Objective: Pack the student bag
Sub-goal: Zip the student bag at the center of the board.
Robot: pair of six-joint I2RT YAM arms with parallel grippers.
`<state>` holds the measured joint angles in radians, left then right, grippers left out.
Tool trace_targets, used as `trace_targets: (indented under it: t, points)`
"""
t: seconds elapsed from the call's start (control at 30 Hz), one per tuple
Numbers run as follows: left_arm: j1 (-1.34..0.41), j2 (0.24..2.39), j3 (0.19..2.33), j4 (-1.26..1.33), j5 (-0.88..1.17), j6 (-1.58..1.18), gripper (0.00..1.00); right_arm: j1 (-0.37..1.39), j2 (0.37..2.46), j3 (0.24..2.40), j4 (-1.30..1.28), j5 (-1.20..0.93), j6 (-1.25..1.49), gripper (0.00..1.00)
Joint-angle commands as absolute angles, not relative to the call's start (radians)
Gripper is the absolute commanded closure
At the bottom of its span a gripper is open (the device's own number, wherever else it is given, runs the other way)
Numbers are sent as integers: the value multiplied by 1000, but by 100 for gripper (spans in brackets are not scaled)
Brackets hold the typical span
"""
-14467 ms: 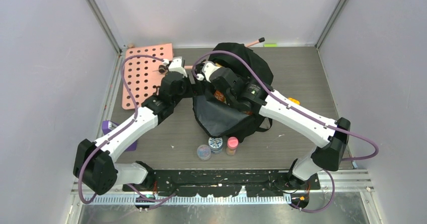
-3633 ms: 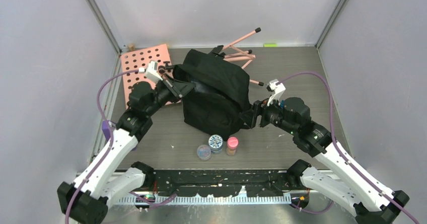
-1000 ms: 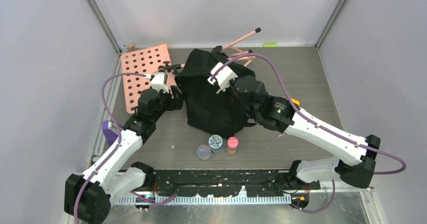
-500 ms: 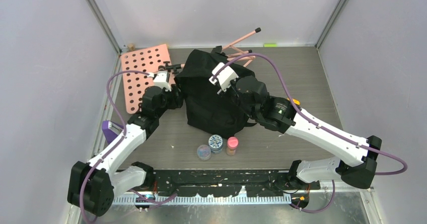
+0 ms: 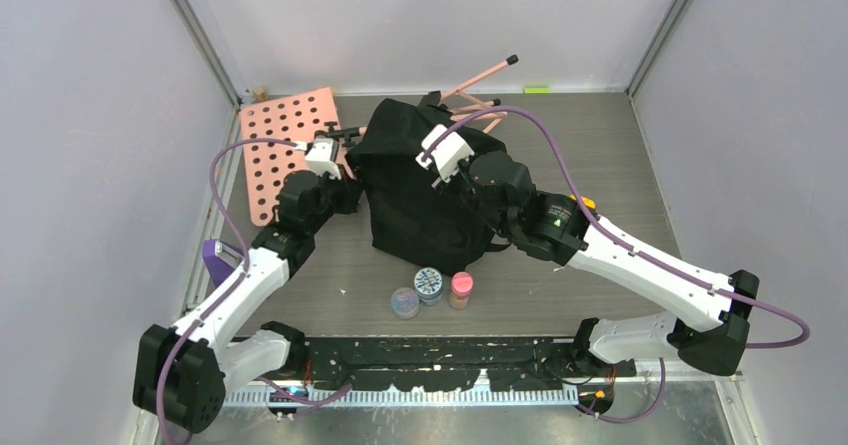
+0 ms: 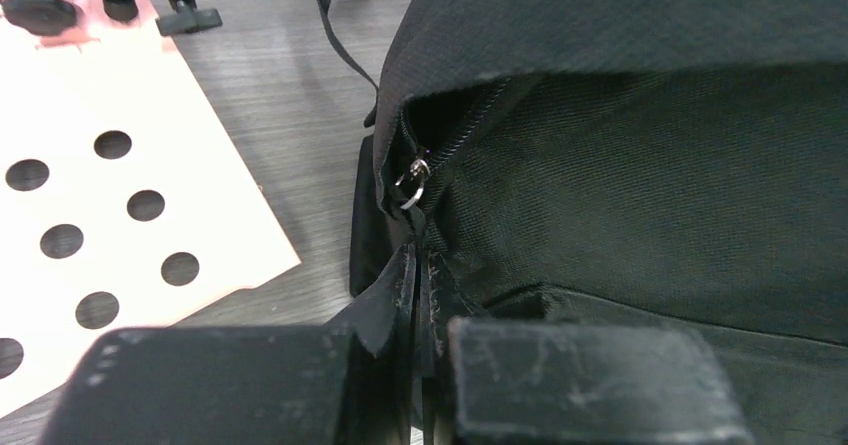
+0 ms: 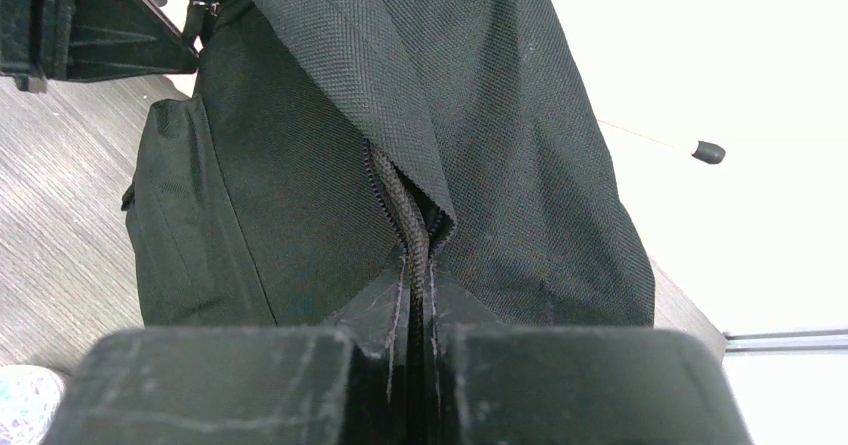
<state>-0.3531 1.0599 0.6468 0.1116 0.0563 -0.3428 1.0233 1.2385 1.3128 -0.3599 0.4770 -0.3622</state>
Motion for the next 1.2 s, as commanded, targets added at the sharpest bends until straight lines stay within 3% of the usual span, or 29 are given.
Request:
trace_targets:
  t: [0.0,0.3,0.67,0.8,0.93,1.07,1.17]
  points:
    - [-348,949,667,172,87,-320,100,1019,1206,1316,-306,497,-355,100]
    - [-348,810,710,66,83,-276,100,1020,1221,1315,-297,486,-350,100]
    - [-348,793,869,3,233,-270,100,1020,1260,1343,-267,505,-331,100]
    - [-348,787,919,-34,295,-264,100,1020,1272,1363,-259,514,-331,95]
    - [-349,811,974,-61,384,-267,100,1022,1271,1378,-261,514,-310,74]
    - [-351,815,1004,-57,424,-282,100,1022,1246,1390,-286,499,-271,39]
    - [-355,821,1026,-56,435,-295,100,1023,1219,1391,-309,457,-248,24]
